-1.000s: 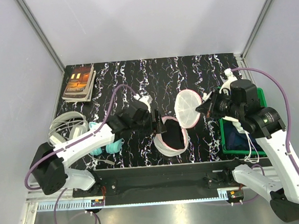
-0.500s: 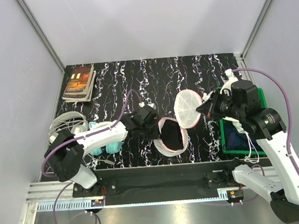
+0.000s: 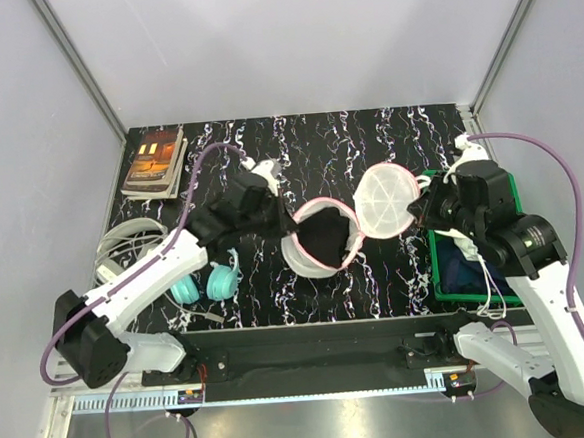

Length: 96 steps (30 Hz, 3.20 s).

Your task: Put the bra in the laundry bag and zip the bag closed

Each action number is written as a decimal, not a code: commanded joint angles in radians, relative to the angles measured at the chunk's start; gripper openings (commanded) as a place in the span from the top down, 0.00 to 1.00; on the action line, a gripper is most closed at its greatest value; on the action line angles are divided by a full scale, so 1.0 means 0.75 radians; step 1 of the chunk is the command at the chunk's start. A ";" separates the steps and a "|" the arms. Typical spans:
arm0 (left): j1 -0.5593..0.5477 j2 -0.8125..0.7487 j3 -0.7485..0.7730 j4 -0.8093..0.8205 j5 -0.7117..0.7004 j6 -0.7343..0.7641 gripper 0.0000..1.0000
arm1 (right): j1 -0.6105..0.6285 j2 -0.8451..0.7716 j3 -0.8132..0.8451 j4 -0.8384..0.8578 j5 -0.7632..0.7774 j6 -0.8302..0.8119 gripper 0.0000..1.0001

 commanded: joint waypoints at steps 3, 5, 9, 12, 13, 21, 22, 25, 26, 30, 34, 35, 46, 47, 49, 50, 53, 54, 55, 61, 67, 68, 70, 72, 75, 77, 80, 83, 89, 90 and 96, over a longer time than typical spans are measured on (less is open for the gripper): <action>0.147 -0.064 -0.050 -0.064 0.045 0.097 1.00 | 0.007 -0.017 0.080 -0.030 0.115 -0.038 1.00; 0.172 -0.050 -0.050 -0.056 0.070 0.112 1.00 | 0.005 -0.003 0.109 -0.045 0.129 -0.060 1.00; 0.225 0.028 -0.105 -0.007 0.131 0.124 1.00 | 0.005 0.079 0.058 -0.045 0.035 -0.069 1.00; 0.256 0.002 -0.154 0.020 0.193 0.077 1.00 | 0.005 0.112 0.066 -0.076 0.008 -0.075 1.00; 0.254 -0.082 -0.167 0.058 0.186 0.061 1.00 | 0.005 0.059 0.084 -0.061 0.012 -0.059 1.00; 0.258 -0.036 -0.177 0.085 0.229 0.085 1.00 | 0.005 0.116 0.015 0.051 -0.175 -0.005 1.00; 0.260 0.013 -0.183 0.104 0.262 0.071 1.00 | 0.005 0.142 -0.024 0.061 -0.196 0.009 1.00; 0.256 -0.021 -0.224 0.185 0.362 0.042 1.00 | 0.005 0.141 -0.112 0.063 -0.202 0.029 0.99; 0.256 -0.047 -0.230 0.188 0.320 0.046 1.00 | 0.007 0.128 -0.132 0.061 -0.196 0.032 0.94; 0.258 -0.093 -0.238 0.188 0.311 0.097 1.00 | 0.005 0.116 -0.092 -0.042 -0.174 0.015 0.70; 0.256 -0.042 -0.242 0.188 0.362 0.093 1.00 | 0.007 0.153 0.015 -0.184 -0.121 -0.009 0.41; 0.258 -0.040 -0.253 0.194 0.370 0.089 1.00 | 0.007 0.161 0.078 -0.241 -0.100 -0.013 0.37; 0.256 -0.066 -0.261 0.214 0.391 0.087 1.00 | 0.389 0.406 -0.085 0.306 -0.423 0.201 0.35; 0.256 -0.066 -0.265 0.214 0.389 0.085 1.00 | 0.416 0.433 -0.100 0.357 -0.371 0.236 0.36; 0.256 -0.070 -0.271 0.214 0.391 0.081 1.00 | 0.451 0.474 -0.185 0.539 -0.313 0.283 0.53; 0.256 -0.072 -0.277 0.216 0.391 0.079 1.00 | 0.455 0.480 -0.230 0.617 -0.315 0.350 0.60; 0.256 -0.078 -0.287 0.214 0.395 0.085 1.00 | 0.483 0.519 -0.347 0.804 -0.301 0.422 0.66; 0.256 -0.082 -0.289 0.214 0.397 0.085 1.00 | 0.494 0.539 -0.367 0.830 -0.290 0.436 0.66; 0.256 -0.082 -0.289 0.214 0.401 0.083 1.00 | 0.504 0.551 -0.414 0.907 -0.292 0.453 0.66; 0.256 -0.078 -0.275 0.216 0.418 0.077 1.00 | 0.608 0.723 -0.533 1.173 -0.207 0.559 0.66; 0.256 -0.142 -0.302 0.231 0.432 0.016 1.00 | 0.643 1.062 -0.521 1.421 0.004 0.537 0.67; 0.256 -0.164 -0.310 0.231 0.420 0.001 1.00 | 0.643 1.097 -0.507 1.422 0.012 0.539 0.67; 0.256 -0.174 -0.330 0.231 0.389 -0.007 1.00 | 0.641 1.098 -0.499 1.422 0.008 0.549 0.66; 0.258 -0.183 -0.341 0.231 0.371 -0.031 1.00 | 0.641 1.065 -0.497 1.351 0.000 0.547 0.62; 0.258 -0.193 -0.359 0.239 0.342 -0.048 1.00 | 0.641 0.936 -0.531 1.216 -0.028 0.541 0.54; 0.258 -0.203 -0.357 0.243 0.332 -0.052 1.00 | 0.643 0.776 -0.552 1.123 -0.039 0.553 0.45; 0.258 -0.209 -0.349 0.243 0.309 -0.048 1.00 | 0.641 0.532 -0.578 0.874 0.008 0.588 0.32; 0.264 -0.213 -0.343 0.237 0.287 -0.050 1.00 | 0.639 0.299 -0.627 0.676 0.090 0.659 0.21; 0.268 -0.234 -0.359 0.243 0.295 -0.052 1.00 | 0.492 0.063 -0.834 0.519 0.225 0.905 0.14; 0.268 -0.236 -0.367 0.245 0.299 -0.052 1.00 | 0.425 0.053 -0.879 0.532 0.219 0.925 0.15; 0.270 -0.244 -0.398 0.269 0.323 -0.058 1.00 | 0.345 0.065 -0.991 0.727 0.297 1.050 0.19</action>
